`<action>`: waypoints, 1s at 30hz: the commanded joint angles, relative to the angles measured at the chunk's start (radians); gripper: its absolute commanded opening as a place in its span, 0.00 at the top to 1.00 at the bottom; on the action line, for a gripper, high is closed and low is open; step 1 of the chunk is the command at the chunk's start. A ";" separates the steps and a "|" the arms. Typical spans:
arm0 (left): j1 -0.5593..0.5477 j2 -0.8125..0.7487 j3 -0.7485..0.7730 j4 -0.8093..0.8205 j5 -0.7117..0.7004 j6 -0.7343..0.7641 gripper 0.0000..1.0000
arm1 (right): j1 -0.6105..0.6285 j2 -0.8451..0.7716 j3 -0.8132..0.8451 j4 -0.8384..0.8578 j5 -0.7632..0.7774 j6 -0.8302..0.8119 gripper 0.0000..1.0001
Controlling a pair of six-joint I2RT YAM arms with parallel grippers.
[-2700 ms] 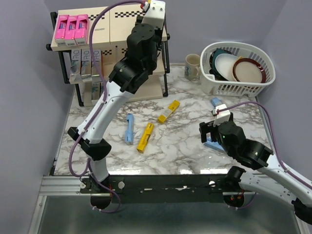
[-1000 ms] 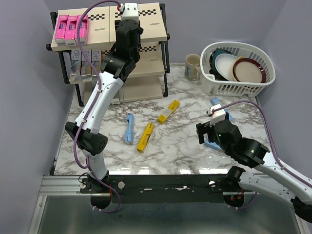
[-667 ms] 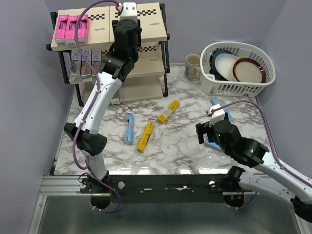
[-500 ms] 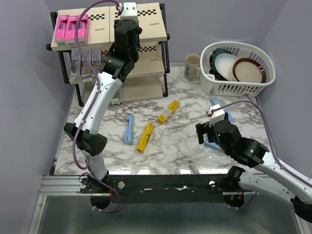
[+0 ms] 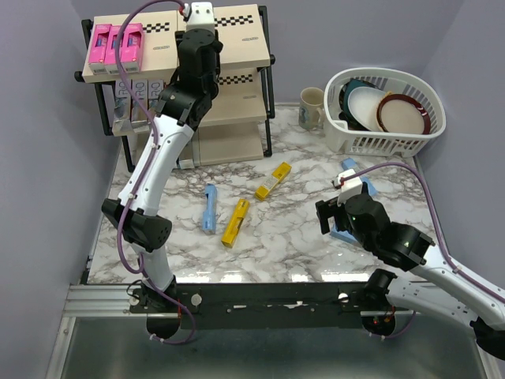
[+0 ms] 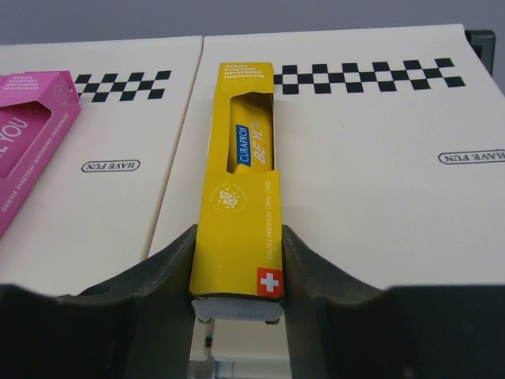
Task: Place and organize the toothpastes onto the shelf
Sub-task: Place the toothpaste on the shelf, then pick up the toothpaste from the center of the board.
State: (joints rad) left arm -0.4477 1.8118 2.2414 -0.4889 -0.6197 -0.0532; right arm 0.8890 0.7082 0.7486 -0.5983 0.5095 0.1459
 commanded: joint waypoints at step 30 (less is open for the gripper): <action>-0.002 -1.053 -1.072 0.070 0.586 -0.091 0.01 | 0.002 0.180 -0.054 0.176 -0.305 0.279 0.00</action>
State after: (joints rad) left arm -0.4454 0.8795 1.3758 -0.4042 -0.1429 -0.1482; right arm 0.8890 0.8360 0.7368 -0.5228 0.2958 0.3038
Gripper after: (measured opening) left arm 0.991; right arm 0.998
